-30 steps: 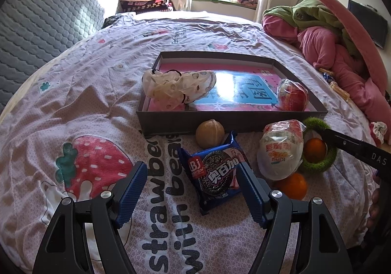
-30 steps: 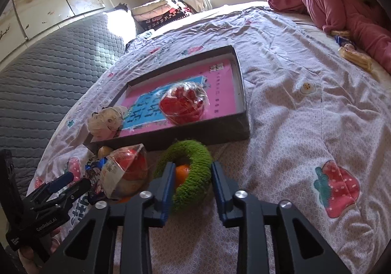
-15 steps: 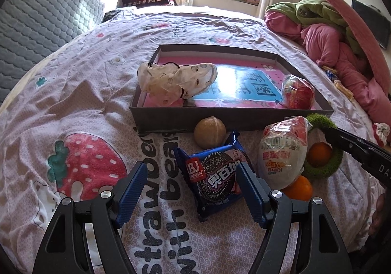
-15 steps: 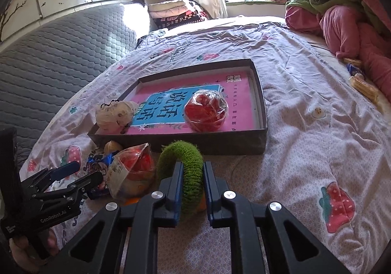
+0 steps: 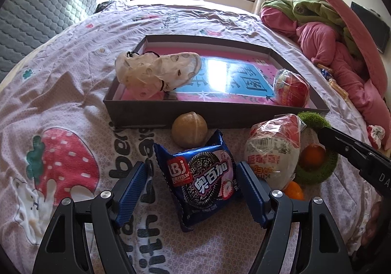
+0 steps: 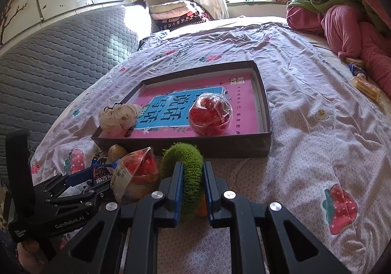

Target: Organize objects

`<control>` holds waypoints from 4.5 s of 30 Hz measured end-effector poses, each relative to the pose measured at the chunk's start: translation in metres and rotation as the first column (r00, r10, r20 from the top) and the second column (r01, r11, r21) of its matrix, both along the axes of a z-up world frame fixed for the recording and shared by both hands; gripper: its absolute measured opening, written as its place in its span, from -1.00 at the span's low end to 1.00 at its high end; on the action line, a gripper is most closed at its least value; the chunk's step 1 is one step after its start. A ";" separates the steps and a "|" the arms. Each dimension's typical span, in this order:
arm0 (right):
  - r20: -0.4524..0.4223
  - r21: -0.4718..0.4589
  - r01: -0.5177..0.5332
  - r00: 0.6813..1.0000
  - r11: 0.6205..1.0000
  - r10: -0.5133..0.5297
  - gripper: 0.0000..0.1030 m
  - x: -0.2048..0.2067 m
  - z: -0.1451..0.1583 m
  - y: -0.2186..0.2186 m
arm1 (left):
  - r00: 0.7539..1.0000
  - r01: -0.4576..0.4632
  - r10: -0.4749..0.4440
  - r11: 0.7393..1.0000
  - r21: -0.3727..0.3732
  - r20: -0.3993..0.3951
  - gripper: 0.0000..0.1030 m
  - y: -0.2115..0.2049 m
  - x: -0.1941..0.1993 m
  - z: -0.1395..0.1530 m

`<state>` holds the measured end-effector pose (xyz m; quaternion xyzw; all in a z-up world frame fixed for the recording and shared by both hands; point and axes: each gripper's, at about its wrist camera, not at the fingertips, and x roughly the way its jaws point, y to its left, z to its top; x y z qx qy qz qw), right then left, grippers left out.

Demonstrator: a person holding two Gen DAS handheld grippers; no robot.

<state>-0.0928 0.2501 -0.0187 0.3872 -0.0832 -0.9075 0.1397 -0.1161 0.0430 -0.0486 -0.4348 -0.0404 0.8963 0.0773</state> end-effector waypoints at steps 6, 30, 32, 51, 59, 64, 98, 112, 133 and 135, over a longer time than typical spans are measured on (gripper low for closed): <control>-0.007 0.023 -0.001 1.000 1.000 0.001 -0.69 0.000 0.000 -0.004 | 1.000 -0.006 0.005 0.998 0.057 0.009 0.19 0.000 -0.005 -0.001; -0.038 0.026 -0.010 0.999 1.000 0.011 -0.70 0.002 0.006 -0.005 | 0.999 0.050 -0.048 0.992 0.112 -0.021 -0.27 0.002 0.005 0.011; -0.044 0.028 -0.004 0.999 1.000 0.005 -0.69 0.001 0.007 -0.004 | 0.998 0.059 -0.057 0.990 0.129 -0.016 -0.29 0.003 0.006 0.011; -0.091 0.006 0.016 0.996 1.000 -0.015 -0.69 0.005 0.019 0.003 | 0.997 0.033 -0.020 0.981 0.189 -0.072 -0.36 -0.011 0.010 0.031; -0.133 0.005 0.010 0.991 1.000 -0.010 -0.69 0.006 0.031 -0.002 | 0.993 0.029 -0.006 0.982 0.189 -0.120 -0.36 -0.014 0.009 0.047; -0.158 0.009 0.010 0.987 1.000 -0.008 -0.69 0.004 0.037 -0.006 | 0.990 0.028 0.000 0.982 0.187 -0.144 -0.36 -0.014 0.008 0.057; -0.257 0.036 0.050 0.966 0.998 -0.039 -0.69 -0.032 0.062 -0.029 | 0.970 -0.041 0.079 0.986 0.165 -0.228 -0.36 -0.006 -0.034 0.078; -0.245 0.060 0.045 0.969 0.997 -0.029 -0.69 -0.052 0.061 -0.035 | 0.969 -0.073 0.112 0.981 0.178 -0.219 -0.36 -0.016 -0.059 0.078; -0.234 0.083 0.068 0.971 0.994 -0.047 -0.69 -0.091 0.058 -0.036 | 0.971 -0.059 0.091 0.987 0.146 -0.222 -0.36 -0.012 -0.097 0.078; -0.226 0.079 0.067 0.973 0.995 -0.048 -0.69 -0.095 0.056 -0.036 | 0.972 -0.061 0.091 0.988 0.143 -0.215 -0.36 -0.013 -0.100 0.076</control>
